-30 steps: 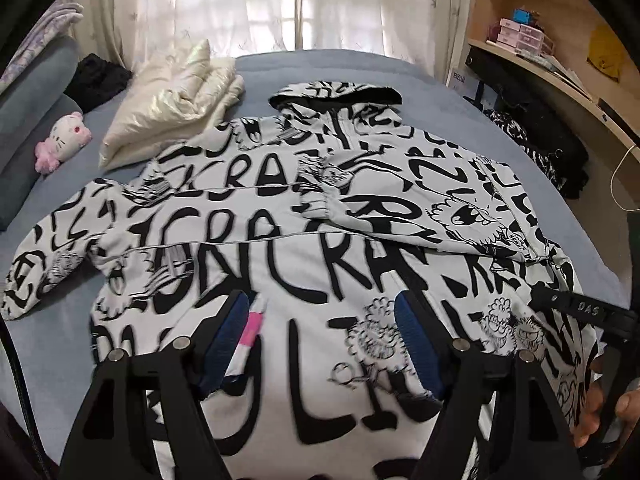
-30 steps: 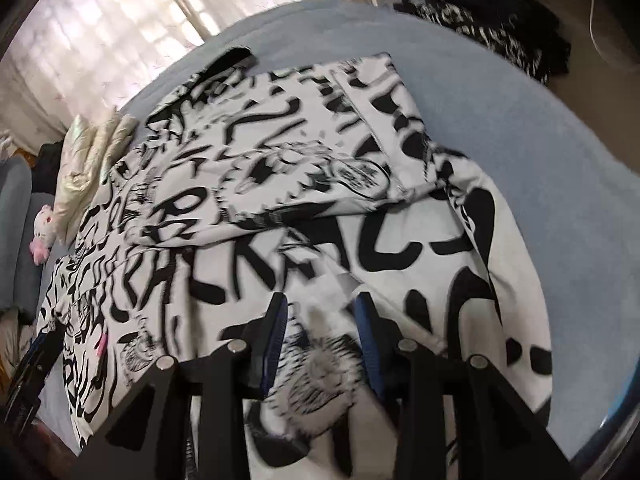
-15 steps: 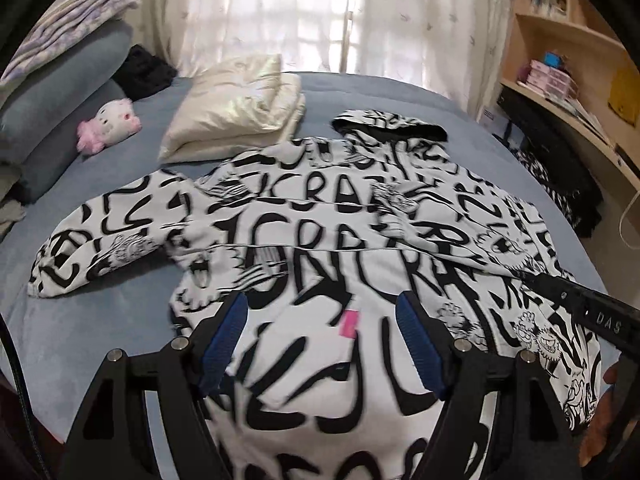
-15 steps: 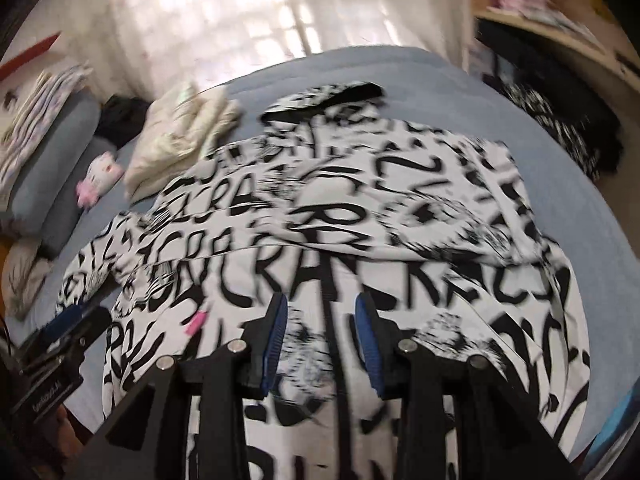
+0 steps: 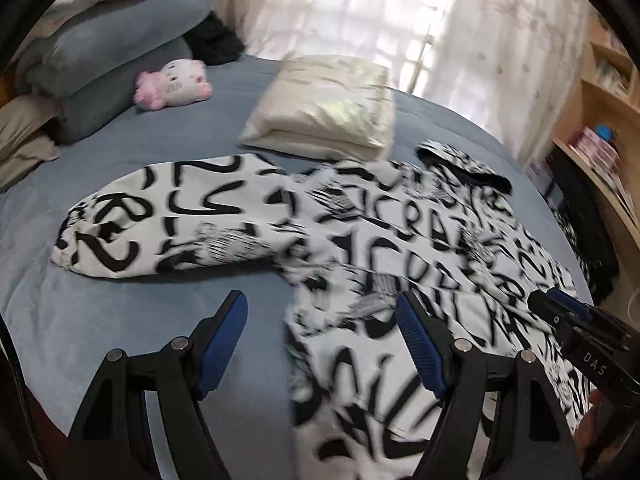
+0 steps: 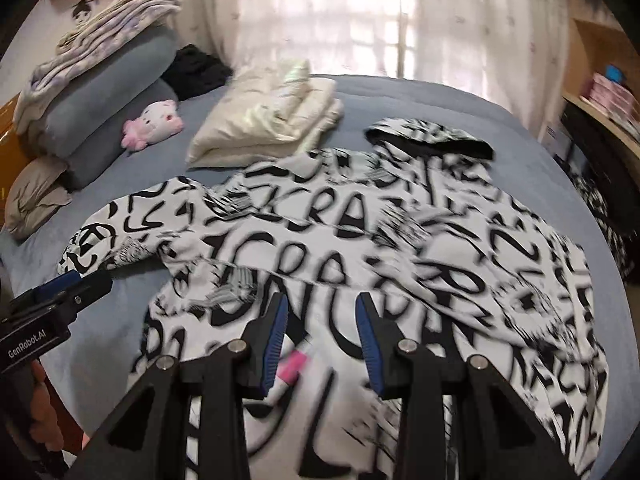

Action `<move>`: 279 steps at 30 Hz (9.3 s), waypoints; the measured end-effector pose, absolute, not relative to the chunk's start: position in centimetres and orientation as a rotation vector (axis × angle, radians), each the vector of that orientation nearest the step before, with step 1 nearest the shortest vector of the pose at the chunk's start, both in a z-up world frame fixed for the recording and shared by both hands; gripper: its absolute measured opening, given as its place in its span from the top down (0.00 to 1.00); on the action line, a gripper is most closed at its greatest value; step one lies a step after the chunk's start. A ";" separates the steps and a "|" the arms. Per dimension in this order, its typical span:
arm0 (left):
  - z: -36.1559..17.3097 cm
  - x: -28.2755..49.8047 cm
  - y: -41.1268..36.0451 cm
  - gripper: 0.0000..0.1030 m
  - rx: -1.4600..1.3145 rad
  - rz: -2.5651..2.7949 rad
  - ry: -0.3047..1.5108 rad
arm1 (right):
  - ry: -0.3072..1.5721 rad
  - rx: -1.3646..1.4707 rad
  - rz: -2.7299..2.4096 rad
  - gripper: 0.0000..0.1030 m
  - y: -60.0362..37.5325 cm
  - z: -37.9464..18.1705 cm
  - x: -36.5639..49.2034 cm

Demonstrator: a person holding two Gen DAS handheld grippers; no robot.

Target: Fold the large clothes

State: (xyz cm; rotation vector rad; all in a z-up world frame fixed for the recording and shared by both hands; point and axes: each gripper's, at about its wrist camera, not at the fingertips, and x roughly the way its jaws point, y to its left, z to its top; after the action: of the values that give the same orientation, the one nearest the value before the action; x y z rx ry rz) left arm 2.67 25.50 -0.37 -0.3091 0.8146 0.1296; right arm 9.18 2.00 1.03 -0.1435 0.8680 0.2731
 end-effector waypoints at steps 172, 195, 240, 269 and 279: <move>-10.2 21.7 22.7 0.06 -0.344 0.149 1.094 | 0.971 -0.522 0.305 0.30 2.7 -10.9 20.6; -11.8 22.9 24.1 0.06 -0.367 0.125 1.130 | 1.113 0.606 0.164 0.57 -25.4 -11.2 26.5; -10.0 29.4 24.4 0.95 -0.359 0.201 0.966 | 0.865 0.226 0.378 0.84 -16.0 -6.1 30.2; -12.6 20.7 15.8 0.72 -0.096 0.167 1.000 | 0.958 -0.132 0.237 0.56 -9.6 -10.6 24.5; -11.6 19.1 16.4 0.62 -0.098 0.118 1.004 | 0.999 0.043 0.112 0.57 -17.6 -10.3 23.6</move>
State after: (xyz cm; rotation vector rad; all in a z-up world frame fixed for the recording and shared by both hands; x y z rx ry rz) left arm 19.13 16.36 -11.58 -0.0978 1.0040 0.1176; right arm 23.57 -17.59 -10.28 0.0427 0.9987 0.1124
